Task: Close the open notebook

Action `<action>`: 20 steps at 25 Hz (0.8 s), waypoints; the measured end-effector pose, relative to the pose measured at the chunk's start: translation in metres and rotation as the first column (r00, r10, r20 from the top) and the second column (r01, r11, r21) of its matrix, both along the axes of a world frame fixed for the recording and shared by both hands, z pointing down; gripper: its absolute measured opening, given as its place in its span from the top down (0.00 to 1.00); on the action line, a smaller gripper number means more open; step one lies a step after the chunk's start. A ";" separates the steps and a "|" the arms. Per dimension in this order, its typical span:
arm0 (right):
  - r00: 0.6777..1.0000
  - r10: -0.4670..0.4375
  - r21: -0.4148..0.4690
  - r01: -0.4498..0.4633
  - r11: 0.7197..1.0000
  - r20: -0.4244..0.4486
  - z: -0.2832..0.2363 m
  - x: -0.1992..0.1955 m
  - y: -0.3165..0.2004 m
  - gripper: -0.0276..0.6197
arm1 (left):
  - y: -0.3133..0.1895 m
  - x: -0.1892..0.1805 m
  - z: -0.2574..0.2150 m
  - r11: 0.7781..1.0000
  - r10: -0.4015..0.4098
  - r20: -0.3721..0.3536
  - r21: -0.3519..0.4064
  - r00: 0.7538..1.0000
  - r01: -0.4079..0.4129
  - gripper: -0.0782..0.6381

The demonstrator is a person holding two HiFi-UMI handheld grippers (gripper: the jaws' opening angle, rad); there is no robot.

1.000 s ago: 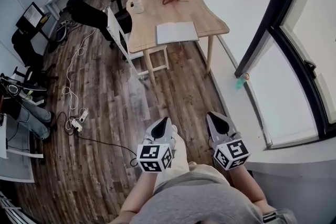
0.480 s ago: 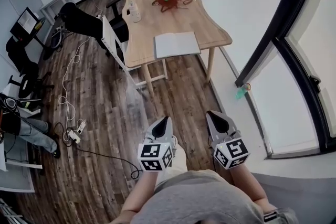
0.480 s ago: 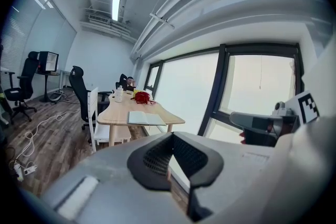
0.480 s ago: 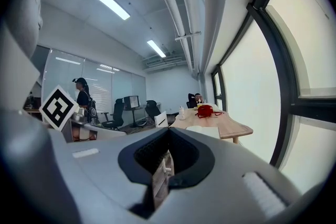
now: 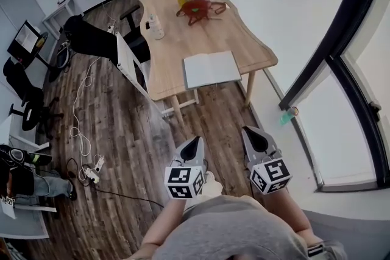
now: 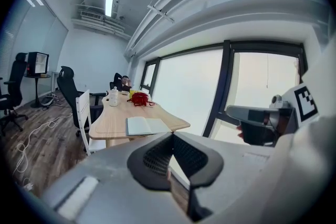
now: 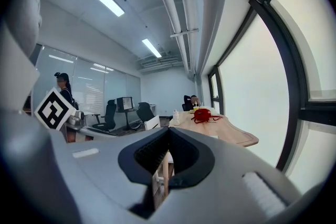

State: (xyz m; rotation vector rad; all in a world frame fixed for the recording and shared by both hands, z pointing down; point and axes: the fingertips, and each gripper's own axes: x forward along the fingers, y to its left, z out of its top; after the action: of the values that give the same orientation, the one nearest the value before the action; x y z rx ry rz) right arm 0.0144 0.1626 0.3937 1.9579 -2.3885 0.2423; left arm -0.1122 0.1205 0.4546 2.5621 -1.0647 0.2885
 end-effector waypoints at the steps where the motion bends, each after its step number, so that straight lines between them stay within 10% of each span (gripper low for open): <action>1: 1.000 0.006 0.003 -0.006 1.000 0.002 -0.001 0.001 -0.011 0.96 | -0.011 0.000 -0.001 1.000 0.004 0.002 0.004 1.000 -0.004 0.89; 20: 0.998 0.069 -0.045 -0.069 0.997 -0.001 0.025 0.011 -0.144 0.96 | -0.146 -0.005 0.013 1.000 0.028 0.008 -0.013 1.000 -0.028 0.89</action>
State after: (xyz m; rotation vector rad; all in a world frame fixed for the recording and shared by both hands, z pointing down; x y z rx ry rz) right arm 0.0258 0.0184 0.4186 2.0232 -2.2965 0.2970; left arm -0.1172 -0.0253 0.4674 2.5684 -1.0266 0.3119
